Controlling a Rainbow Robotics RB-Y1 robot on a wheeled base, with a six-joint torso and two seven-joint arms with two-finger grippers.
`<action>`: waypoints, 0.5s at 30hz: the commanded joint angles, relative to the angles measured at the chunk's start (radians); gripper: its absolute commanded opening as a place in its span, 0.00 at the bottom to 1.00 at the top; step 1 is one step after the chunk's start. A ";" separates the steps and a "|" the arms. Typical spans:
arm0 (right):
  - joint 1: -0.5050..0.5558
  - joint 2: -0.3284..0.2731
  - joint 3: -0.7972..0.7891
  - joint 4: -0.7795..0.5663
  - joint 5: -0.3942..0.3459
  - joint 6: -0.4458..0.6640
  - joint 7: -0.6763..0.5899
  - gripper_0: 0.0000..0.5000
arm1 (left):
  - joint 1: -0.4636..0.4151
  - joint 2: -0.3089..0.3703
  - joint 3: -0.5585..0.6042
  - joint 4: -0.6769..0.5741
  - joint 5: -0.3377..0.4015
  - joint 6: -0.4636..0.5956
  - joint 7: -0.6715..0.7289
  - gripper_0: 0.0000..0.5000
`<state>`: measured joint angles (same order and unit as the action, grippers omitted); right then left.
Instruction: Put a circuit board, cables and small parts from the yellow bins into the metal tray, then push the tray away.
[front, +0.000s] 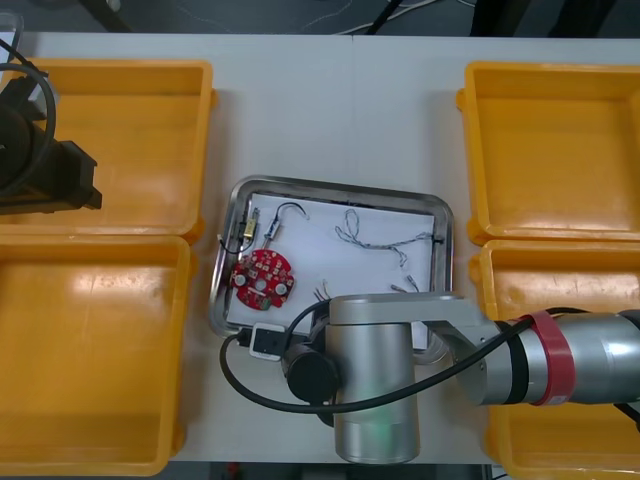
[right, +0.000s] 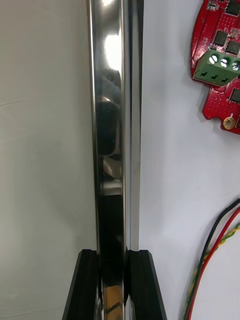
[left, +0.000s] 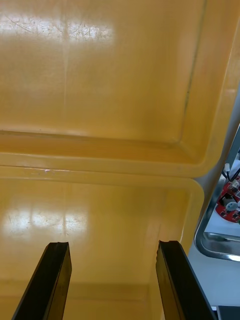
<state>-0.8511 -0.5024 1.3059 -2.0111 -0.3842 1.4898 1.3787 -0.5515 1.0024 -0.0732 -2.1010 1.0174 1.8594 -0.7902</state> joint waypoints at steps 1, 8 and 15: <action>-0.052 -0.041 -0.033 -0.043 0.013 -0.040 0.052 0.00 | 0.007 -0.008 0.030 -0.020 0.007 -0.008 -0.046 1.00; -0.086 -0.087 -0.036 -0.043 0.018 -0.088 0.066 0.00 | 0.007 -0.008 0.030 -0.020 0.007 -0.008 -0.046 1.00; -0.100 -0.120 -0.056 -0.043 0.030 -0.122 0.088 0.00 | 0.007 -0.008 0.030 -0.020 0.007 -0.008 -0.046 1.00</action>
<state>-0.9097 -0.5919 1.2923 -2.0139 -0.3675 1.3868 1.4367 -0.5515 1.0024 -0.0732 -2.1010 1.0174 1.8594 -0.7902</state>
